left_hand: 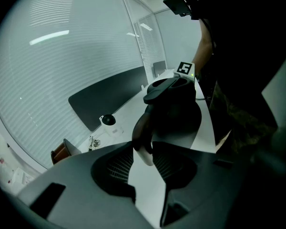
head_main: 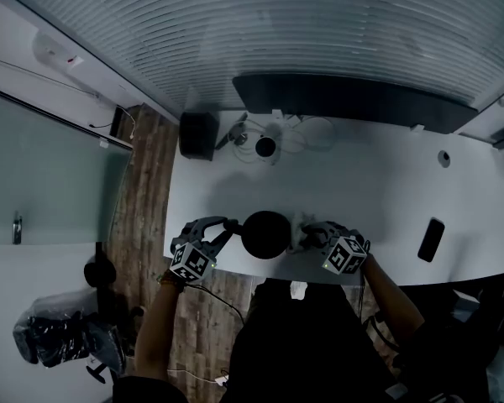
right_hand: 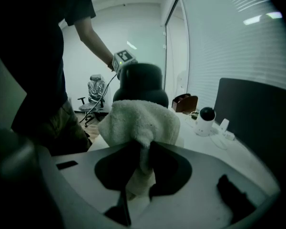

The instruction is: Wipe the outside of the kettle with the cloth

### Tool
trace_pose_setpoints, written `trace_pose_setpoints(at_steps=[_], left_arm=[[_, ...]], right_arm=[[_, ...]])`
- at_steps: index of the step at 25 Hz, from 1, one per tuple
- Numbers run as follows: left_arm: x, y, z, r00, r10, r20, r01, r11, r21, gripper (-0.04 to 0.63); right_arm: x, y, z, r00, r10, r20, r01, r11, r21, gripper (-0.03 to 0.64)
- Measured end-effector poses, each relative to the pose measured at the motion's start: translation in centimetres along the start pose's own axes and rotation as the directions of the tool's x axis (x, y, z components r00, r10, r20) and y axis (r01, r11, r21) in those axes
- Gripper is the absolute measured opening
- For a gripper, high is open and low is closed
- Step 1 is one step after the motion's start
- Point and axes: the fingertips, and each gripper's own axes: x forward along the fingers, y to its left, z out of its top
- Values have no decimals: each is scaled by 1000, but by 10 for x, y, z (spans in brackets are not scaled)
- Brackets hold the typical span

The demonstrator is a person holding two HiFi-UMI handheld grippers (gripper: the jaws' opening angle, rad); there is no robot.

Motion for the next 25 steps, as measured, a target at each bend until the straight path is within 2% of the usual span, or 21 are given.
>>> trace_pose_setpoints(at_steps=[4, 7, 9, 21, 25], left_arm=[[0, 2, 0, 1000, -10, -2, 10, 1000, 19, 120], [2, 5, 2, 1000, -14, 2, 14, 1000, 27, 120], [3, 6, 3, 1000, -25, 2, 25, 999, 39, 120], [8, 13, 6, 997, -80, -21, 82, 992, 94, 120], [12, 18, 7, 995, -98, -31, 102, 987, 127, 120]], right_arm=[[-37, -24, 48, 995, -40, 94, 46, 997, -61, 67], [-35, -29, 66, 995, -12, 103, 25, 992, -120, 68], [-24, -26, 64, 996, 11, 93, 2, 991, -137, 67], [24, -3, -4, 993, 104, -58, -108, 992, -63, 67], [29, 2, -10, 989, 123, -78, -128, 990, -55, 67]])
